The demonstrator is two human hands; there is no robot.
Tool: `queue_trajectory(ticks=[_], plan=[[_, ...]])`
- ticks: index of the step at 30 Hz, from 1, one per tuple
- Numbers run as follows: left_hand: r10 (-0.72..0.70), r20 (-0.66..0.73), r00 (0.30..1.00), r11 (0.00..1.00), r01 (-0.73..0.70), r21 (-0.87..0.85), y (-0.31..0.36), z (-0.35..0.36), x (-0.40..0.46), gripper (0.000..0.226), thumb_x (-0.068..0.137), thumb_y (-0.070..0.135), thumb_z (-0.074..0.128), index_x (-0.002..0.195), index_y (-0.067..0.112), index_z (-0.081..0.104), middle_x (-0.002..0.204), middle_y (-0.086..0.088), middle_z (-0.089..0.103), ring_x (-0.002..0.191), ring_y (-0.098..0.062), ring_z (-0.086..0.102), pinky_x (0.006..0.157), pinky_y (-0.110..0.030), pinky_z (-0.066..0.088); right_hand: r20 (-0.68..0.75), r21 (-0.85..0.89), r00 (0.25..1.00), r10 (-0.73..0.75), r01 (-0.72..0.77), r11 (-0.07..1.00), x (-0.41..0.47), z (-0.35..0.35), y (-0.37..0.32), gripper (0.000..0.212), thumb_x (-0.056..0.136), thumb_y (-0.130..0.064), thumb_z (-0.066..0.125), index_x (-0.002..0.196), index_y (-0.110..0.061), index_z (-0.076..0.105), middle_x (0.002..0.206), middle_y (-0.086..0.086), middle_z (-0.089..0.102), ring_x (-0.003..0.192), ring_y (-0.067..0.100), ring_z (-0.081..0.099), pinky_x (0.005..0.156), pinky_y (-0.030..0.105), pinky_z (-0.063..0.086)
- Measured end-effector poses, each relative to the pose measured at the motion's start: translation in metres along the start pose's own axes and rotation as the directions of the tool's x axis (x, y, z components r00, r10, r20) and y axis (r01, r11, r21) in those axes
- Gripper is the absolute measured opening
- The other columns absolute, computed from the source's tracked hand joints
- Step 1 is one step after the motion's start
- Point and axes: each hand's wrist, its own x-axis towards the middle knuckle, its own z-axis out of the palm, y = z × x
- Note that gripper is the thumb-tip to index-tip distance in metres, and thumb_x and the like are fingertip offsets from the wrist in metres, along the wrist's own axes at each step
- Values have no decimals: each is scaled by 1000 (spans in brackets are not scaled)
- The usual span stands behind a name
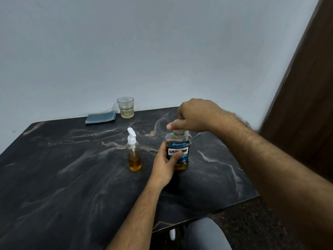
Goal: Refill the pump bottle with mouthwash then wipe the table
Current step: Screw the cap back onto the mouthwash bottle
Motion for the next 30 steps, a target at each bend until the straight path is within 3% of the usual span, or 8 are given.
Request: queue_trajectory(ticks=[3, 5, 8, 12, 14, 18, 23, 30], plan=[[1, 5, 1000, 1000, -1, 9, 0, 0, 0, 29, 92, 26, 66, 112, 42, 52, 116, 13, 66, 108, -2, 64, 75, -13, 52, 55, 158, 998, -33, 24, 987, 1, 0, 6, 64, 85, -71, 52, 119, -18, 65, 110, -2, 69, 100, 17, 62, 81, 35, 50], [4, 6, 1000, 1000, -4, 8, 0, 0, 1, 28, 92, 24, 65, 110, 42, 52, 113, 15, 66, 104, 2, 64, 74, -10, 51, 94, 332, 986, -139, 101, 938, -3, -6, 12, 54, 88, -47, 66, 134, -20, 57, 126, -3, 64, 109, 12, 61, 90, 29, 50], [7, 2, 1000, 1000, -7, 4, -3, -1, 3, 28, 92, 23, 65, 112, 40, 53, 114, 13, 67, 107, -1, 65, 77, -13, 53, 11, 405, 982, -188, 167, 899, -3, -4, 17, 33, 89, -25, 68, 122, -25, 66, 111, -10, 68, 92, -1, 60, 74, 14, 45], [3, 2, 1000, 1000, -3, 1, -5, 0, 4, 29, 92, 25, 66, 114, 39, 54, 118, 9, 68, 109, -3, 65, 83, -20, 54, -97, 229, 990, -106, 126, 965, 0, 4, 15, 26, 87, -46, 68, 102, -25, 66, 81, -17, 56, 79, 4, 54, 66, 28, 43], [4, 2, 1000, 1000, -4, -7, -6, -1, 4, 30, 91, 25, 66, 116, 37, 54, 120, 6, 69, 112, -7, 66, 90, -26, 55, -88, 222, 990, -111, 128, 967, 0, 4, 15, 33, 88, -48, 66, 109, -24, 64, 78, -17, 50, 75, 3, 49, 67, 29, 39], [5, 8, 1000, 1000, -5, -5, -6, -1, 5, 30, 91, 25, 66, 115, 39, 54, 121, 6, 68, 114, -8, 65, 91, -27, 54, 59, 287, 981, -185, 161, 944, -2, 3, 16, 41, 96, -40, 58, 136, -29, 53, 84, -21, 45, 92, 9, 49, 82, 30, 37], [19, -5, 1000, 1000, -19, 22, -7, -1, 5, 29, 92, 25, 66, 113, 40, 54, 119, 8, 68, 112, -6, 65, 91, -26, 53, 26, 202, 978, -205, 196, 960, 0, 11, 12, 33, 99, -44, 51, 119, -19, 59, 83, -15, 50, 87, 12, 49, 77, 30, 37], [39, -26, 999, 995, -37, 89, -5, 1, 4, 30, 93, 23, 65, 113, 40, 51, 117, 11, 66, 107, 6, 62, 78, -8, 49, -217, 2, 971, -99, 102, 995, -1, 36, 1, 53, 96, -66, 28, 69, -22, 40, 64, -6, 46, 60, 12, 44, 61, 32, 39]])
